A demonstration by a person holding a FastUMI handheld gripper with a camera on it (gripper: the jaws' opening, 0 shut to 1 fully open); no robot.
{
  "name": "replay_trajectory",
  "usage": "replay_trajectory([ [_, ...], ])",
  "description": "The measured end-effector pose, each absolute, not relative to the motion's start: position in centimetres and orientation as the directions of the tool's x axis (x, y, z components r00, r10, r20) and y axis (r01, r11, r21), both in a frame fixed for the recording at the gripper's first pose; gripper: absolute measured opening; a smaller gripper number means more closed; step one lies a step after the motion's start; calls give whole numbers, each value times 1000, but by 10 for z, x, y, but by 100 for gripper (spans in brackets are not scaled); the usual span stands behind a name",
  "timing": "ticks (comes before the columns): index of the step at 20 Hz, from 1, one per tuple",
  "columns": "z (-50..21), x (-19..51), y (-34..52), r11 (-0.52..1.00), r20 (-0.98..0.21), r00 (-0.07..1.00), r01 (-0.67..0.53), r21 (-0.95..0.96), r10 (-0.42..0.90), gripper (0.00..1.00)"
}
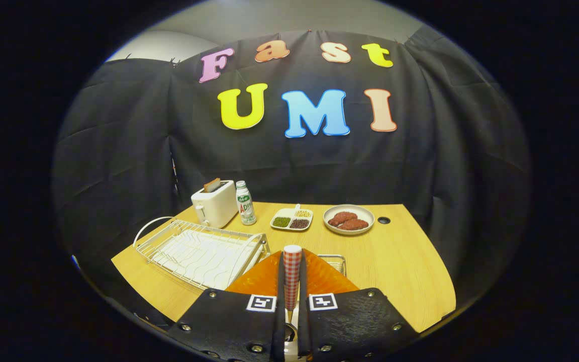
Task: Take the plate from the dish rack, then take the spoon from the basket and place it into the plate.
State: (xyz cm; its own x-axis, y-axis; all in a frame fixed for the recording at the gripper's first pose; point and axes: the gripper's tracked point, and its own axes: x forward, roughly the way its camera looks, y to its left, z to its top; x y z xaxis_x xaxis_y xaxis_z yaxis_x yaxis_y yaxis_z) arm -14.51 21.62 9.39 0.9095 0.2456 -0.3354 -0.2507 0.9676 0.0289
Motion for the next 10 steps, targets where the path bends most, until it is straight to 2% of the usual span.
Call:
replay_trajectory([
  [6, 51, -151, 231, 947, -412, 858, -317, 47, 307, 10],
  [10, 40, -152, 232, 941, -418, 849, -334, 51, 324, 10],
])
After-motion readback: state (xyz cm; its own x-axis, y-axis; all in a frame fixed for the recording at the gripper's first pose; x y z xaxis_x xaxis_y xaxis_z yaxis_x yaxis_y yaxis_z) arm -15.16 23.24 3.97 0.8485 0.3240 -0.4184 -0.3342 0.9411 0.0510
